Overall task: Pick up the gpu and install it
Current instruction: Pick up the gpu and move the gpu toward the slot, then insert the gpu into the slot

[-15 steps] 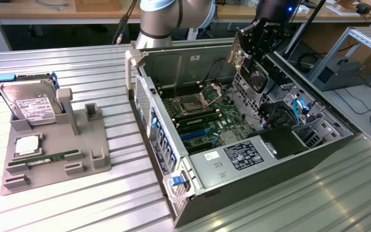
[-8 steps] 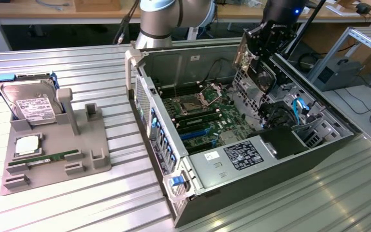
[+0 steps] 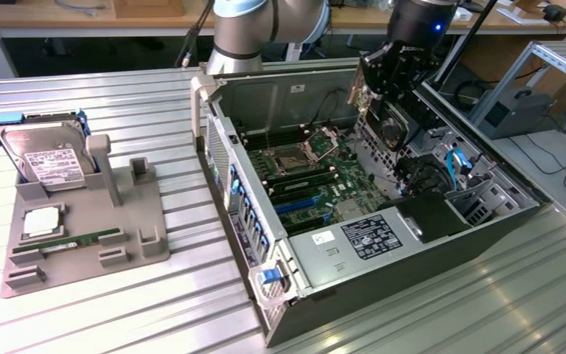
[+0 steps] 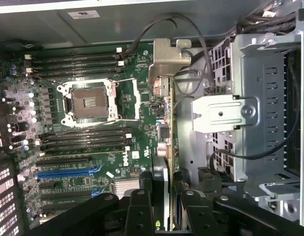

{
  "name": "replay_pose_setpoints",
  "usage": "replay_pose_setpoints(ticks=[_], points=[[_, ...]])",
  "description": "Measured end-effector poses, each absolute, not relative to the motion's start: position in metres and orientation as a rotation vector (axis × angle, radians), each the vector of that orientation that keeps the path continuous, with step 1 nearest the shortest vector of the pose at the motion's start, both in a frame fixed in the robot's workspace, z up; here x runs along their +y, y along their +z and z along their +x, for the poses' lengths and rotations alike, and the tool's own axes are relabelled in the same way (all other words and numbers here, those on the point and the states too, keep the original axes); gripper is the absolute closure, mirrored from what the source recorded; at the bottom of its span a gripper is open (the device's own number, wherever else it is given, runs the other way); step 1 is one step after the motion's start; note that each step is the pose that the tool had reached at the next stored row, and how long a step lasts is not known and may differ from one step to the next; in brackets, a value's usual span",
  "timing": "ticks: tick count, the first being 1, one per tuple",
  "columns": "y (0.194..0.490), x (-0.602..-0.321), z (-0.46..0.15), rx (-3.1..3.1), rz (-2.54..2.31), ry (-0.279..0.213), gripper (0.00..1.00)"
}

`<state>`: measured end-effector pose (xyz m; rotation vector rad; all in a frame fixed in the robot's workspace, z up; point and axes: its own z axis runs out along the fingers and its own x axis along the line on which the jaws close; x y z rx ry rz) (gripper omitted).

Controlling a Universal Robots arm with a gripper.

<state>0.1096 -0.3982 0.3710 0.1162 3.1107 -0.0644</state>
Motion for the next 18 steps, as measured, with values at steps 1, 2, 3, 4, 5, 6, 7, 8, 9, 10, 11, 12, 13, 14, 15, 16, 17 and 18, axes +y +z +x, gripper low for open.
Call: replay_pose_setpoints(ticks=[1,2,3,4,5,6,7,8,9,10,11,12,13,14,15,16,17,18], points=[[0.368,-0.399,0.107,3.111,0.116,-0.064,0.73],[0.367,-0.400,0.105,3.111,0.116,-0.064,0.73],[0.364,-0.400,0.103,3.111,0.116,-0.064,0.73],[0.361,-0.401,0.099,3.111,0.116,-0.064,0.73],[0.358,-0.402,0.095,3.111,0.116,-0.064,0.73],[0.354,-0.403,0.092,3.111,0.116,-0.064,0.73],[0.351,-0.403,0.089,3.111,0.116,-0.065,0.73],[0.351,-0.403,0.089,3.111,0.116,-0.065,0.73],[0.351,-0.403,0.089,3.111,0.116,-0.065,0.73],[0.351,-0.403,0.089,3.111,0.116,-0.064,0.73],[0.351,-0.403,0.088,3.111,0.116,-0.064,0.73],[0.351,-0.403,0.088,3.111,0.116,-0.064,0.73],[0.351,-0.403,0.089,3.111,0.116,-0.064,0.73],[0.351,-0.403,0.088,3.111,0.116,-0.064,0.73],[0.351,-0.403,0.089,3.111,0.116,-0.064,0.73],[0.351,-0.403,0.088,3.111,0.116,-0.064,0.73],[0.351,-0.403,0.089,3.111,0.116,-0.064,0.73],[0.351,-0.403,0.089,3.111,0.116,-0.064,0.73]])
